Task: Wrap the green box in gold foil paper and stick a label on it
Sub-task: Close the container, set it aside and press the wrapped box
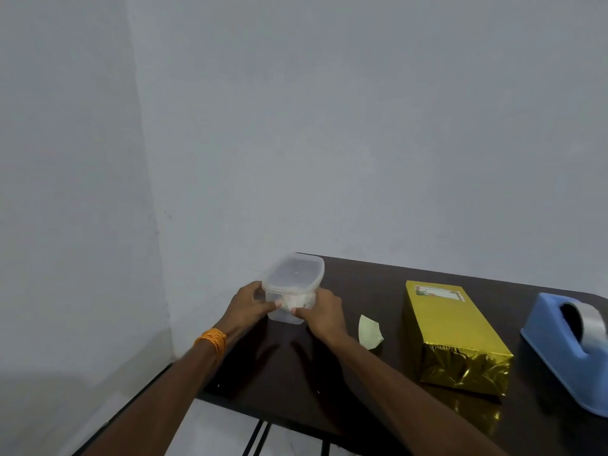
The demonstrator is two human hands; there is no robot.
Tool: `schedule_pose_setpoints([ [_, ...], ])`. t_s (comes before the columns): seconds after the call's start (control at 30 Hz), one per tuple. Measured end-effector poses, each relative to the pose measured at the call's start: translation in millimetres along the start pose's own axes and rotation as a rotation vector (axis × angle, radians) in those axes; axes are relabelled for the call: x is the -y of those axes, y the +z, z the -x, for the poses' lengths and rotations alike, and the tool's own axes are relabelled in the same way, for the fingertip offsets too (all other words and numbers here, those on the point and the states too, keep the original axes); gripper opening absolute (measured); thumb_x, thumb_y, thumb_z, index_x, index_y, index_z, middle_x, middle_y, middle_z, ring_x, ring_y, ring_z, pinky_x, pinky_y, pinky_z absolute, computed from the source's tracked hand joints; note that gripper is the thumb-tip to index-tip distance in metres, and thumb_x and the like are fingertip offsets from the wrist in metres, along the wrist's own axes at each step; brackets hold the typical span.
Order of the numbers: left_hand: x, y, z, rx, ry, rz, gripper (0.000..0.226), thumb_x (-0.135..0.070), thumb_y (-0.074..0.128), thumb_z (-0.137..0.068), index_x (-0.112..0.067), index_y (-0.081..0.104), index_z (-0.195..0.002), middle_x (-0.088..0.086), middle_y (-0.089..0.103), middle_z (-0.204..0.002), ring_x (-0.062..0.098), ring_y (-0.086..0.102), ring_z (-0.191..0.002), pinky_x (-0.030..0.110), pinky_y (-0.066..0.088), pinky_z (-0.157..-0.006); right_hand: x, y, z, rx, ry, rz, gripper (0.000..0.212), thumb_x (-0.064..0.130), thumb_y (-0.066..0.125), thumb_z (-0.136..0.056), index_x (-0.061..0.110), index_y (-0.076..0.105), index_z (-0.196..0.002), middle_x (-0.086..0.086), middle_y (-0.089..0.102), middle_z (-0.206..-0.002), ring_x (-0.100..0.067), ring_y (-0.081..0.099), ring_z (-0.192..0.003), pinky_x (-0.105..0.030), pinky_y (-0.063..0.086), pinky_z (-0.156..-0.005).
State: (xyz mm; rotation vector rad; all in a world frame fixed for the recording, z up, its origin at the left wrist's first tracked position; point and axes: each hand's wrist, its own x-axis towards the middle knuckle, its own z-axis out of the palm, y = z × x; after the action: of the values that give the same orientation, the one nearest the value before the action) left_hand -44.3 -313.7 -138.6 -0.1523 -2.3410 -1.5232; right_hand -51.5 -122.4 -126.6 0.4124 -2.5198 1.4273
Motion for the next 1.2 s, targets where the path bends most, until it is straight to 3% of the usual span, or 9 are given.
schedule_pose_setpoints([
  [0.17,10.8,7.2,-34.5,-0.002,-0.016,-0.011,0.058,-0.037,0.078,-0.068,-0.015,0.066,-0.12,-0.004,0.071,-0.115,0.011,0.066,-0.105,0.031,0.053,-0.092,-8.0,7.1,-32.7,-0.018,-0.003,0.009,0.037,0.017,0.081,-0.08,0.005,0.069,-0.112,-0.006,0.073,-0.107,-0.02,0.068,-0.099,-0.001,0.04,-0.054],
  [0.43,35.8,20.7,-99.5,-0.023,-0.051,-0.048,0.061,-0.039,0.078,-0.068,-0.018,0.064,-0.124,-0.003,0.069,-0.119,0.017,0.063,-0.109,0.041,0.052,-0.098,-29.4,18.3,-95.8,-0.02,-0.025,0.063,0.028,0.016,0.077,-0.084,0.004,0.071,-0.107,-0.007,0.072,-0.101,-0.018,0.067,-0.094,-0.011,0.04,-0.065],
  [0.63,43.8,29.2,-132.6,-0.045,-0.061,-0.06,0.048,-0.023,0.08,-0.078,-0.013,0.065,-0.122,0.001,0.068,-0.119,0.019,0.062,-0.109,0.033,0.049,-0.095,-43.9,31.1,-136.3,-0.034,-0.002,0.101,0.03,0.016,0.075,-0.084,0.002,0.07,-0.11,-0.012,0.072,-0.109,-0.026,0.068,-0.101,-0.026,0.05,-0.078],
  [0.8,55.9,30.2,-151.2,-0.035,-0.089,-0.094,0.056,-0.05,0.076,-0.062,-0.018,0.071,-0.108,0.0,0.071,-0.106,0.019,0.066,-0.099,0.043,0.053,-0.093,-54.5,40.7,-154.1,-0.031,0.041,0.135,0.028,0.016,0.075,-0.083,0.001,0.07,-0.107,-0.013,0.072,-0.105,-0.027,0.069,-0.098,-0.033,0.055,-0.078],
  [0.9,62.8,31.7,-158.0,-0.026,-0.096,-0.106,0.059,-0.055,0.076,-0.059,-0.017,0.072,-0.103,0.001,0.072,-0.103,0.019,0.066,-0.098,0.043,0.053,-0.092,-57.7,43.9,-159.1,-0.037,0.066,0.16,0.032,0.019,0.075,-0.083,0.001,0.068,-0.109,-0.015,0.071,-0.108,-0.029,0.068,-0.101,-0.034,0.055,-0.079],
  [1.0,60.7,31.0,-157.1,-0.033,-0.101,-0.078,0.053,-0.045,0.08,-0.061,-0.012,0.072,-0.102,0.003,0.074,-0.102,0.02,0.067,-0.098,0.04,0.054,-0.091,-55.6,43.5,-156.7,-0.023,0.106,0.165,0.032,0.015,0.072,-0.087,-0.002,0.064,-0.113,-0.012,0.068,-0.112,-0.028,0.066,-0.104,-0.03,0.051,-0.078],
  [1.13,56.2,29.1,-146.8,0.098,-0.167,0.019,0.051,-0.02,0.079,-0.061,-0.008,0.071,-0.111,0.0,0.076,-0.104,0.018,0.071,-0.1,0.042,0.053,-0.098,-57.0,44.8,-153.1,0.012,0.161,0.178,0.026,0.015,0.068,-0.085,0.001,0.067,-0.107,-0.015,0.071,-0.108,-0.029,0.068,-0.1,-0.032,0.056,-0.078],
  [1.2,54.5,31.3,-138.8,0.068,-0.198,0.049,0.052,-0.014,0.081,-0.06,-0.006,0.07,-0.11,0.002,0.075,-0.106,0.02,0.071,-0.101,0.042,0.054,-0.097,-53.0,42.9,-152.1,0.024,0.172,0.174,0.03,0.014,0.07,-0.08,0.0,0.068,-0.107,-0.016,0.071,-0.108,-0.03,0.069,-0.1,-0.035,0.058,-0.081],
])
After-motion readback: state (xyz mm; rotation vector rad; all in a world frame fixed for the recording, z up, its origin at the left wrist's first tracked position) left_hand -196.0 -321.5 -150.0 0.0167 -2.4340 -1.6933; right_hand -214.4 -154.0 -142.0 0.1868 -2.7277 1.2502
